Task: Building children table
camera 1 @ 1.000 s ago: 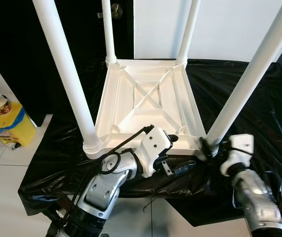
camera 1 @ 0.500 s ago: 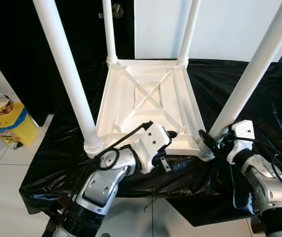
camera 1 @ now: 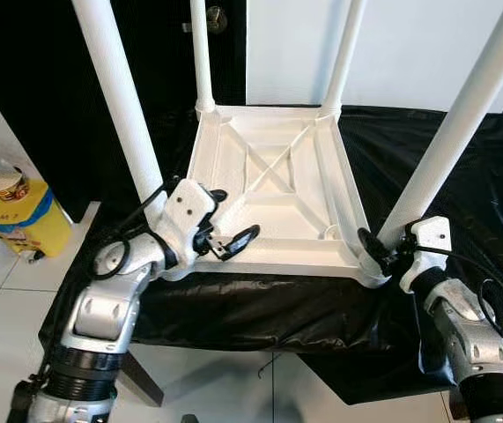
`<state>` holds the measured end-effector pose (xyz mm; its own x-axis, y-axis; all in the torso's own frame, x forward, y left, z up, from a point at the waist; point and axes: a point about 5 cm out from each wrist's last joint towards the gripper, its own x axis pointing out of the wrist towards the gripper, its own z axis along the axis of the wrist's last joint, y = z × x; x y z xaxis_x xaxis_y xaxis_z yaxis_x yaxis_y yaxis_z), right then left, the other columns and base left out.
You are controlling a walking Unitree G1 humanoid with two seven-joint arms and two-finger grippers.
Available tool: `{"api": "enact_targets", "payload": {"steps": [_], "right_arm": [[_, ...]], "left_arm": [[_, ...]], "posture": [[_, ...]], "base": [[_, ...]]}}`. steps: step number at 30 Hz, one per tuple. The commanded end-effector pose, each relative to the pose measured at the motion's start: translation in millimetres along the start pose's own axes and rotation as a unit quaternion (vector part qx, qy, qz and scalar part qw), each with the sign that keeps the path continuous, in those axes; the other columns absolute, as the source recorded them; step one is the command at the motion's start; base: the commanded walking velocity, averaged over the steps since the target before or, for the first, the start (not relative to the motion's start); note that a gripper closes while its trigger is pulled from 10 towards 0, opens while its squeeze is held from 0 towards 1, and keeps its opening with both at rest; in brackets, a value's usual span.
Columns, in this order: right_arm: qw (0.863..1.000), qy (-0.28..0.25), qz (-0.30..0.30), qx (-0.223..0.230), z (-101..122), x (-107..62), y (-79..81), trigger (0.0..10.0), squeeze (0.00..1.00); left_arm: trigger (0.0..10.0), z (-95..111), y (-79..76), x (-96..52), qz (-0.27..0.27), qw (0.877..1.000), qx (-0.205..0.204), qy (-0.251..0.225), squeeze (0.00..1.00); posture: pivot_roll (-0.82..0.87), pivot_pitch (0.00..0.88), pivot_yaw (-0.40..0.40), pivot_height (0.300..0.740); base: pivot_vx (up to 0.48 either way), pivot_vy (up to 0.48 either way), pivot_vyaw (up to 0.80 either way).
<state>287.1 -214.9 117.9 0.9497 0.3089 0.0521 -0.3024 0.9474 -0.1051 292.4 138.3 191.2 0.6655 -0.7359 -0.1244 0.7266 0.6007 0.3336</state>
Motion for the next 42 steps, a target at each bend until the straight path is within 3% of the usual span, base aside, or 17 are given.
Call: {"api": "enact_targets", "payload": {"steps": [1, 3, 6, 9, 10, 11, 12, 20, 25, 26, 28, 29, 31, 32, 35, 36, 42], "right_arm": [[1.000, -0.009, -0.007, 0.002, -0.2, -2.3, 2.1, 10.0, 0.00], [1.000, -0.009, -0.007, 0.002, -0.2, -2.3, 2.1, 10.0, 0.00], [1.000, -0.027, -0.005, 0.011, 1.9, -0.2, 14.9, 10.0, 0.00], [0.999, -0.030, -0.005, 0.013, 1.5, -0.1, 18.4, 10.0, 0.00], [0.999, -0.029, -0.004, 0.017, 0.0, -0.5, 21.5, 3.7, 0.00], [0.999, -0.029, -0.004, 0.017, 0.0, -0.5, 21.5, 3.7, 0.00], [0.999, -0.027, -0.003, 0.019, -1.4, -1.4, 23.7, 0.0, 0.00], [1.000, -0.024, -0.006, 0.019, -2.1, -1.5, 23.8, 0.0, 0.00], [0.998, -0.011, -0.059, 0.001, -1.4, 1.5, 16.2, 0.0, 0.00], [0.996, -0.009, -0.093, 0.003, -1.4, 2.1, 15.3, 0.0, 0.00], [0.996, -0.009, -0.093, 0.003, -1.4, 2.1, 15.3, 0.0, 0.00], [0.992, -0.009, -0.128, 0.009, -1.2, 2.7, 17.6, 0.0, 0.00], [0.992, -0.009, -0.128, 0.009, -1.2, 2.7, 17.6, 0.0, 0.00], [0.982, -0.004, -0.187, 0.018, -2.2, 1.8, 25.3, 0.0, 0.00], [0.982, -0.004, -0.187, 0.018, -2.2, 1.8, 25.3, 0.0, 0.00], [0.972, -0.002, -0.233, 0.019, -2.5, 0.4, 34.2, 0.0, 0.00], [0.960, 0.008, -0.280, 0.018, -3.8, 0.8, 47.4, 0.0, 0.00]], "left_arm": [[10.0, -3.3, 13.0, -6.2, 0.016, 1.000, 0.007, 0.006, 0.00], [10.0, -3.3, 13.0, -6.2, 0.016, 1.000, 0.007, 0.006, 0.00], [10.0, -6.6, 36.1, -13.7, 0.032, 0.999, 0.038, 0.022, 0.00], [10.0, -6.6, 43.0, -15.0, 0.035, 0.998, 0.046, 0.026, 0.00], [10.0, -6.0, 48.6, -15.4, 0.037, 0.997, 0.053, 0.030, 0.00], [10.0, -6.0, 48.6, -15.4, 0.037, 0.997, 0.053, 0.030, 0.00], [10.0, -4.4, 52.4, -15.6, 0.036, 0.997, 0.059, 0.031, 0.00], [10.0, -1.6, 53.8, -11.5, 0.024, 0.997, 0.067, 0.024, 0.00], [10.0, 1.6, 43.4, -6.5, 0.000, 0.998, 0.059, 0.004, 0.00], [10.0, 3.2, 37.0, -4.9, -0.012, 0.999, 0.050, -0.005, 0.00], [10.0, 3.2, 37.0, -4.9, -0.012, 0.999, 0.050, -0.005, 0.00], [10.0, 4.4, 28.6, -3.5, -0.028, 0.999, 0.041, -0.015, 0.00], [10.0, 4.4, 28.6, -3.5, -0.028, 0.999, 0.041, -0.015, 0.00], [10.0, 6.4, 17.2, -2.1, -0.048, 0.998, 0.023, -0.029, 0.00], [10.0, 6.4, 17.2, -2.1, -0.048, 0.998, 0.023, -0.029, 0.00], [10.0, 8.7, 8.0, -1.2, -0.062, 0.997, 0.008, -0.041, 0.00], [10.0, 13.6, -4.8, 0.1, -0.079, 0.995, -0.018, -0.064, 0.00]], "posture": [[-0.03, 0.020, -0.026, 0.740], [-0.03, 0.020, -0.026, 0.740], [-0.04, 0.025, -0.011, 0.740], [-0.04, 0.025, -0.007, 0.740], [-0.05, 0.026, -0.004, 0.740], [-0.05, 0.026, -0.004, 0.740], [-0.05, 0.027, 0.000, 0.740], [-0.06, 0.028, 0.001, 0.740], [-0.06, 0.027, -0.005, 0.740], [-0.06, 0.026, -0.008, 0.740], [-0.06, 0.026, -0.008, 0.740], [-0.06, 0.025, -0.010, 0.740], [-0.06, 0.025, -0.010, 0.740], [-0.07, 0.024, -0.010, 0.740], [-0.07, 0.024, -0.010, 0.740], [-0.07, 0.022, -0.016, 0.740], [-0.06, 0.020, -0.024, 0.740]], "base": [[0.000, 0.000, 0.00], [0.000, 0.000, 0.00], [0.000, 0.000, 0.00], [0.000, 0.000, 0.00], [0.000, 0.000, 0.00], [0.000, 0.000, 0.00], [0.000, 0.000, 0.00], [0.000, 0.000, 0.00], [0.000, 0.000, 0.00], [0.000, 0.000, 0.00], [0.000, 0.000, 0.00], [0.000, 0.000, 0.00], [0.000, 0.000, 0.00], [0.000, 0.000, 0.00], [0.000, 0.000, 0.00], [0.000, 0.000, 0.00], [0.000, 0.000, 0.00]]}}
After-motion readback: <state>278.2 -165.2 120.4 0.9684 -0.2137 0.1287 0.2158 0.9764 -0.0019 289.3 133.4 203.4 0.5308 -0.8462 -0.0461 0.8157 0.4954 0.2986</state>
